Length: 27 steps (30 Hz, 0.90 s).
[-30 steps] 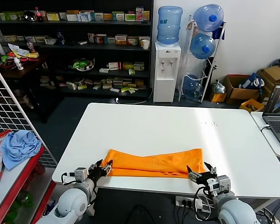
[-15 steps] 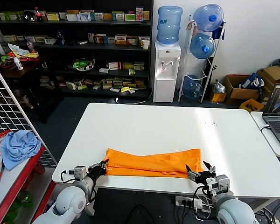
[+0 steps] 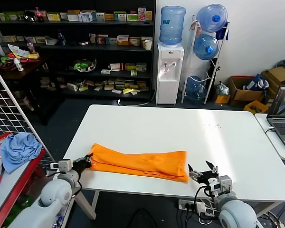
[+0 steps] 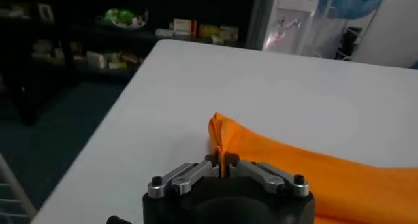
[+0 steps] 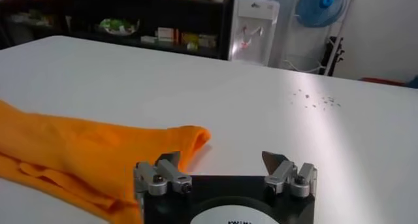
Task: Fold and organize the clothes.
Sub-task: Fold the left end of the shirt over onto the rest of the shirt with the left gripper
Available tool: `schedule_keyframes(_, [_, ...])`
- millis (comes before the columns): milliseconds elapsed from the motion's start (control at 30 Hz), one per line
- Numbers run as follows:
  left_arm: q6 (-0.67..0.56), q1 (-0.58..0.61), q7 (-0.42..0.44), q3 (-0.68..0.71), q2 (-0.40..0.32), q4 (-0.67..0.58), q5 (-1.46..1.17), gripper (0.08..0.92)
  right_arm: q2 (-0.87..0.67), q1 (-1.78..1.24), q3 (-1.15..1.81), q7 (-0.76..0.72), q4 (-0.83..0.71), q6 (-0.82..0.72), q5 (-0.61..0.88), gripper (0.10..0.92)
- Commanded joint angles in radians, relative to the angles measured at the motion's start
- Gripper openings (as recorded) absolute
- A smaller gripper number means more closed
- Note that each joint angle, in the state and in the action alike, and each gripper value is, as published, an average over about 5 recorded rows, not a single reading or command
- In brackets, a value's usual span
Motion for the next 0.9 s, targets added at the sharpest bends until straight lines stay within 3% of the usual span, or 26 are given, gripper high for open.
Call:
schedule_keyframes(33, [-0.012, -0.046, -0.012, -0.093, 0.181, 0.074, -0.003, 0.129, 0.007, 0.012, -0.01, 0.0, -0.01, 0.017, -0.016, 0.823])
schedule_keyframes(233, [-0.014, -0.022, -0.058, -0.081, 0.163, -0.059, 0.0, 0.129, 0.022, 0.009, -0.016, 0.0, -0.015, 0.026, -0.031, 0.823])
schedule_keyframes(500, [-0.004, 0.012, -0.118, 0.017, 0.044, -0.262, -0.015, 0.129, 0.04, -0.011, -0.003, 0.002, -0.023, 0.041, -0.052, 0.823])
schedule_keyframes(900, [0.0, -0.042, -0.196, 0.213, -0.139, -0.312, -0.029, 0.129, 0.083, -0.008, 0.01, 0.001, -0.067, 0.053, -0.082, 0.823])
